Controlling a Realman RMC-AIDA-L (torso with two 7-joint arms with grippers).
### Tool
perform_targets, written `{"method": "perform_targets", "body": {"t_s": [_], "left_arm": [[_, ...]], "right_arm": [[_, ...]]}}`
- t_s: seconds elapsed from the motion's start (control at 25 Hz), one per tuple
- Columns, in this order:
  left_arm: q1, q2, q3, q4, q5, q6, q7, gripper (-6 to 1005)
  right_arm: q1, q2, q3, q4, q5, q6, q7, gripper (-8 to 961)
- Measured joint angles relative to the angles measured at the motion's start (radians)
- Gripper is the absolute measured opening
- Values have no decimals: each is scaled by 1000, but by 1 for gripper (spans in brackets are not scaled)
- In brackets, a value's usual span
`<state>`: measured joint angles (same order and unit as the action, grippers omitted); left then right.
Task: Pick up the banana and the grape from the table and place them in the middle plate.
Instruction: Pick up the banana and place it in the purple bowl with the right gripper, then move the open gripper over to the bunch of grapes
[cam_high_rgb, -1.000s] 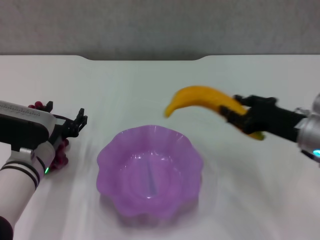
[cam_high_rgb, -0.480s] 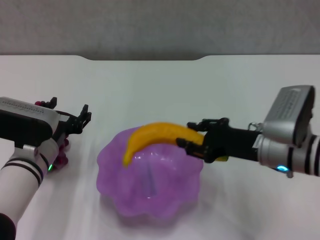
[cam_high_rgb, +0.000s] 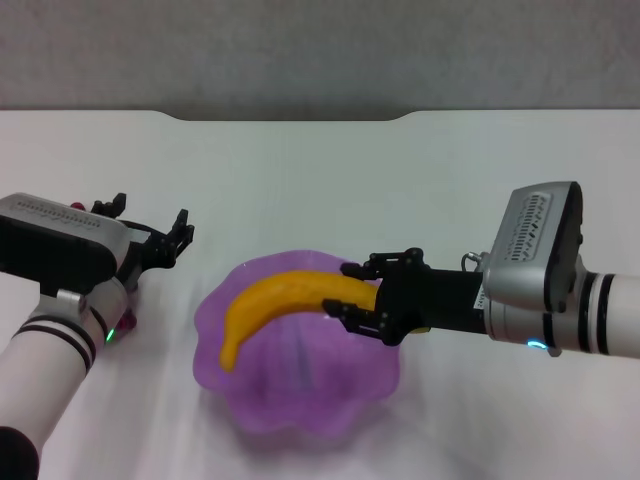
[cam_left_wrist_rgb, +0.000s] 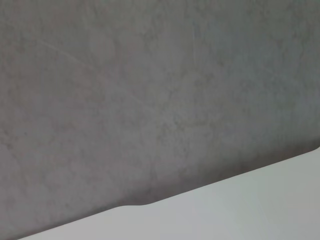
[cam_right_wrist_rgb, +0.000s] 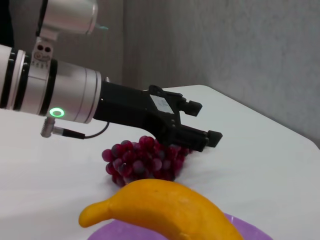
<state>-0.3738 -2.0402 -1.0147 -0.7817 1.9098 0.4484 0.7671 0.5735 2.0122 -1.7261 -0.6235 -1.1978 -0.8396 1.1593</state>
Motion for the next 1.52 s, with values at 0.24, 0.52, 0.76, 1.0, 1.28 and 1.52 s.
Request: {"method": "perform_targets", "body": {"t_s": [0.24, 0.52, 0.76, 1.0, 1.28, 1.52], "left_arm": [[-1, 0, 0, -1, 0, 1, 0, 830], [-2, 0, -1, -1, 0, -3, 0, 830], [-2, 0, -1, -1, 0, -3, 0, 830], [-2, 0, -1, -1, 0, -5, 0, 829], [6, 1, -1, 2, 0, -5, 0, 829], [8, 2, -1, 9, 0, -5, 0, 829]], "right_arm": [[8, 0, -35, 6, 0, 47, 7, 496], [13, 3, -52, 10, 5, 82, 14, 516], [13, 3, -58, 10, 15, 108, 36, 585], [11, 3, -67, 5, 15, 115, 37, 662], [-1, -2, -34, -25, 16, 120, 36, 692], [-75, -4, 84, -76, 17, 136, 36, 619]]}}
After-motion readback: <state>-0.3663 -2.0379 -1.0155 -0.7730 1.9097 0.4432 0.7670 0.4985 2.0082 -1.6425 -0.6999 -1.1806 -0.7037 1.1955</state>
